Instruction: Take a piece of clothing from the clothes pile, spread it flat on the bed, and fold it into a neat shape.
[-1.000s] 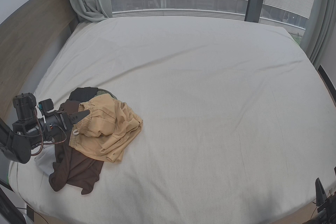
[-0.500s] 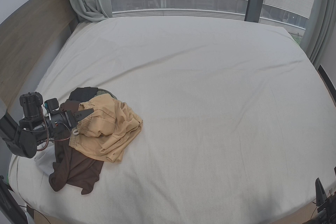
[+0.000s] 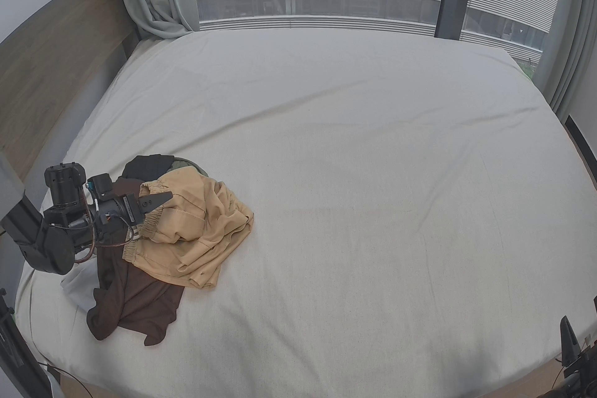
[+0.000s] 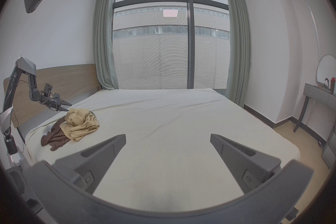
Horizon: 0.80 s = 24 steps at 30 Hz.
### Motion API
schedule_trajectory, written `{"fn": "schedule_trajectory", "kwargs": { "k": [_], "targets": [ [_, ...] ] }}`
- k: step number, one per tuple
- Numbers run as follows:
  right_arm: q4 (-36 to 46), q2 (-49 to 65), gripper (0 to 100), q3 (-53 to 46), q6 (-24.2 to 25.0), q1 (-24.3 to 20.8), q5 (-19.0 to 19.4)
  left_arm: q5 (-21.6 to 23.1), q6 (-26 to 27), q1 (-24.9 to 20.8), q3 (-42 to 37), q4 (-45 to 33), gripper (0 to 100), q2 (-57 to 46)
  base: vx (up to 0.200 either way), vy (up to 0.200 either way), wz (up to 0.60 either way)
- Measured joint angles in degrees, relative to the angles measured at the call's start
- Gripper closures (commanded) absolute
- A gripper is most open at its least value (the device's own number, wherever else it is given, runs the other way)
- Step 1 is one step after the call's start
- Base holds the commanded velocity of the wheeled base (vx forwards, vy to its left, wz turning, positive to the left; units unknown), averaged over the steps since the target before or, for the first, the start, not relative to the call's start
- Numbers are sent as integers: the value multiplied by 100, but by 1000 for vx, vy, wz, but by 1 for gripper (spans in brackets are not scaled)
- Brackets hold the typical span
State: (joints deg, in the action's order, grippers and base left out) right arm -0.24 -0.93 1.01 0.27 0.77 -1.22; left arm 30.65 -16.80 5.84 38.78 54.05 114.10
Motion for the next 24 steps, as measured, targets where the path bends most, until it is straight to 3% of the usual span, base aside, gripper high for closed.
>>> {"fn": "schedule_trajectory", "kwargs": {
  "k": [24],
  "targets": [
    [0, 0, 0, 0, 0, 0, 0, 105, 5, -336, 446, 5, 0, 505, 0, 0, 0]
  ]
}}
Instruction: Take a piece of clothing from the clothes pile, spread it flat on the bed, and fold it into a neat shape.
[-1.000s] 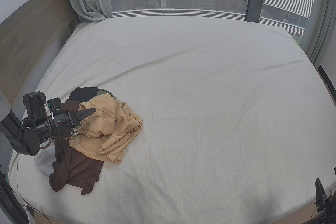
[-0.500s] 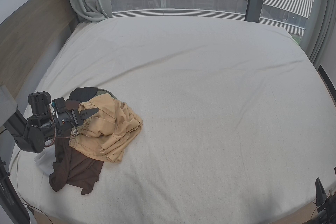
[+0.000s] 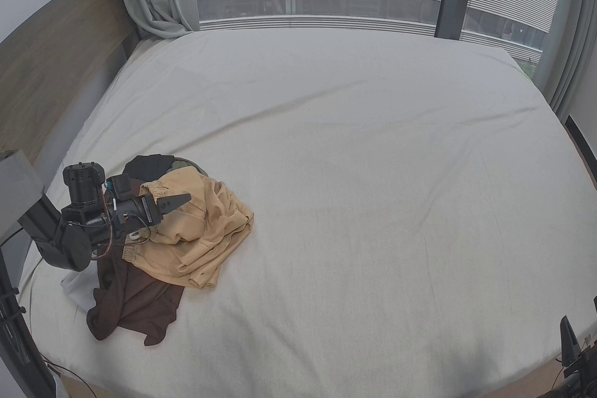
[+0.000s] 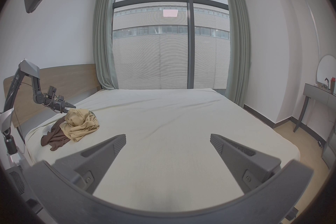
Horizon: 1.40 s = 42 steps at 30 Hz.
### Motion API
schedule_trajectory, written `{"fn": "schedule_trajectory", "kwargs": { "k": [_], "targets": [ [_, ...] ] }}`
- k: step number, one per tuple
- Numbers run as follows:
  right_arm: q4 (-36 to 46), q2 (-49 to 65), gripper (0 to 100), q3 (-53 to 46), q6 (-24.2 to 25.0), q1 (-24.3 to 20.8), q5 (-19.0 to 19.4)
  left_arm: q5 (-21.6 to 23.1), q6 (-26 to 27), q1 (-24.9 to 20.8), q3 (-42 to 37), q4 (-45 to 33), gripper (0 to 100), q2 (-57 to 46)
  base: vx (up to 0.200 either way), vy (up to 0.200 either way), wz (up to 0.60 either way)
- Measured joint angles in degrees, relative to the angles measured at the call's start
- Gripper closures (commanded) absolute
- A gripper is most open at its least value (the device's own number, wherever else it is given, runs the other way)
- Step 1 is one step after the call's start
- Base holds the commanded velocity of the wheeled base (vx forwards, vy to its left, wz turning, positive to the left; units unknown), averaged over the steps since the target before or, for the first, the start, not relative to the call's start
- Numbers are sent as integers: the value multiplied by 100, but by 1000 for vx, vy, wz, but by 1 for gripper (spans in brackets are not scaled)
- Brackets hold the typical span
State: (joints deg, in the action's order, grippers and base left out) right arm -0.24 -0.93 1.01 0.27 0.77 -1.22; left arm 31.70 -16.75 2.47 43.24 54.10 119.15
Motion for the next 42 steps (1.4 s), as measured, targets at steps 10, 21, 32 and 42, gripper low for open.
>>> {"fn": "schedule_trajectory", "kwargs": {
  "k": [10, 21, 32, 42],
  "targets": [
    [0, 0, 0, 0, -2, 0, 0, -48, 24, -88, 116, 11, 0, 207, 0, 0, 0],
    [0, 0, 0, 0, 0, 2, -1, -68, 50, -61, 157, 11, 100, 321, 0, 0, 0],
    [2, 0, 0, 0, -2, 5, 0, -6, 91, -57, 24, 11, 100, 361, 0, 0, 0],
    [0, 0, 0, 0, 0, 5, 0, -39, -996, -243, -256, 45, 100, 1, 0, 0, 0]
  ]
}}
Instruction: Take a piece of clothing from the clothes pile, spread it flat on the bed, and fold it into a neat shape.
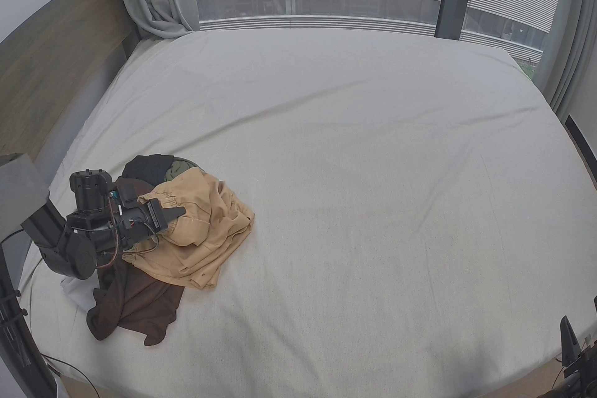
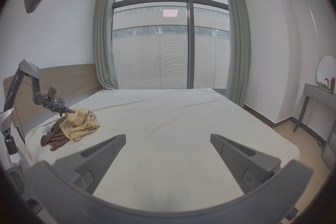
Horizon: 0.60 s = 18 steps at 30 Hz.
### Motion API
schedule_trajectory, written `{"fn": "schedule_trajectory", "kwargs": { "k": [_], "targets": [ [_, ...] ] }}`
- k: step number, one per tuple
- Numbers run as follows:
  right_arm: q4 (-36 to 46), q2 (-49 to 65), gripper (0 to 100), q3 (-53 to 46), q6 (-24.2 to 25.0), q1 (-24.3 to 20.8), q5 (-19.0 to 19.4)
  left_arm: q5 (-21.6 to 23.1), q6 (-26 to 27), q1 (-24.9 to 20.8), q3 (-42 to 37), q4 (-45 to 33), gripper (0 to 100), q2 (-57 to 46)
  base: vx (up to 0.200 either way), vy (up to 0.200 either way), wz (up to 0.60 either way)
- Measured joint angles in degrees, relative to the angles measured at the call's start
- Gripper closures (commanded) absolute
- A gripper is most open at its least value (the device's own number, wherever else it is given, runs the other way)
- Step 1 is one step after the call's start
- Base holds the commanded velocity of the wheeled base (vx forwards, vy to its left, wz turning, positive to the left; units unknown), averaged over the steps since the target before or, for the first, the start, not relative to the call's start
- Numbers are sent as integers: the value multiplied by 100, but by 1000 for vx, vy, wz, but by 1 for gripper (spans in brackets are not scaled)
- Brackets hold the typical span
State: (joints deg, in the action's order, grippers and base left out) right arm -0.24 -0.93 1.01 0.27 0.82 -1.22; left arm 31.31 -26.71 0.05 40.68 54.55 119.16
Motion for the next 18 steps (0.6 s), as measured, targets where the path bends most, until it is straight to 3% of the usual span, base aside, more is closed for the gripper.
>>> {"fn": "schedule_trajectory", "kwargs": {
  "k": [5, 13, 18],
  "targets": [
    [2, 0, 0, 0, 0, -5, 0, -13, -295, -73, -227, 5, 100, -252, 0, 0, 0],
    [2, 0, 0, 0, -2, -2, -1, -216, -1437, -99, -141, 5, 100, -535, 0, 0, 0],
    [0, 0, 0, 0, 0, -2, -1, -251, -1523, 41, 68, 273, 100, -541, 0, 0, 0]
  ]
}}
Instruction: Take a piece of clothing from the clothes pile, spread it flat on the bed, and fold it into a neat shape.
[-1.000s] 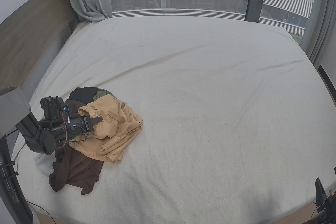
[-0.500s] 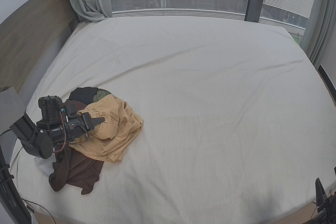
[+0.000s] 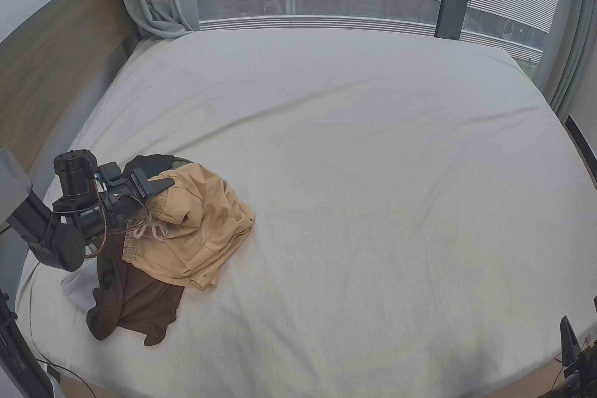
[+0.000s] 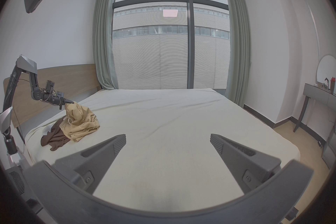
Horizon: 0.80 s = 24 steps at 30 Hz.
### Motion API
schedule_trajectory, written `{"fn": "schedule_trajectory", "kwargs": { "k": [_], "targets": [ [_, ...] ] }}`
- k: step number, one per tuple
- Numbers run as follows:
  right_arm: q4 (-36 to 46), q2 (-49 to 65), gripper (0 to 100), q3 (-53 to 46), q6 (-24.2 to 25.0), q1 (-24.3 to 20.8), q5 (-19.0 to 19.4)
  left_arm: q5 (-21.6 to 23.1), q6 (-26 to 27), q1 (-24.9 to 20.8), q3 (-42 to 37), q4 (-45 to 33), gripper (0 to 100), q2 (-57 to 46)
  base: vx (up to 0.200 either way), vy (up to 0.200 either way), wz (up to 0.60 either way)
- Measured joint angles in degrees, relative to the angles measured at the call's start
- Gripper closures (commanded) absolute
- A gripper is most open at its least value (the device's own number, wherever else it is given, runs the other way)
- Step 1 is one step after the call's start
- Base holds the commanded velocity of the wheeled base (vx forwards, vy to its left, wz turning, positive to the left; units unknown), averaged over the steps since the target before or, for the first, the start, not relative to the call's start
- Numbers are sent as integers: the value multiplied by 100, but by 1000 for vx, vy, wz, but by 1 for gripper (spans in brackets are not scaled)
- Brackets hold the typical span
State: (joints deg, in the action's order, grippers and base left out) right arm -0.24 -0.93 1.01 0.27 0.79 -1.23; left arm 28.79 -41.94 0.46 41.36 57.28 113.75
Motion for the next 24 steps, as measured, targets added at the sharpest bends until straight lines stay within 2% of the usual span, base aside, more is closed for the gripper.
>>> {"fn": "schedule_trajectory", "kwargs": {
  "k": [7, 10, 24],
  "targets": [
    [2, 0, 0, 0, 0, 2, 1, -6, -51, 107, -44, 44, 100, -16, 0, 0, 0],
    [2, 0, 0, 0, 0, 0, 1, -9, -245, 121, -105, 112, 100, -49, 0, 0, 0],
    [2, 0, 0, 0, 0, -2, 9, -165, -2405, 79, -29, 499, 100, -385, 0, 0, 0]
  ]
}}
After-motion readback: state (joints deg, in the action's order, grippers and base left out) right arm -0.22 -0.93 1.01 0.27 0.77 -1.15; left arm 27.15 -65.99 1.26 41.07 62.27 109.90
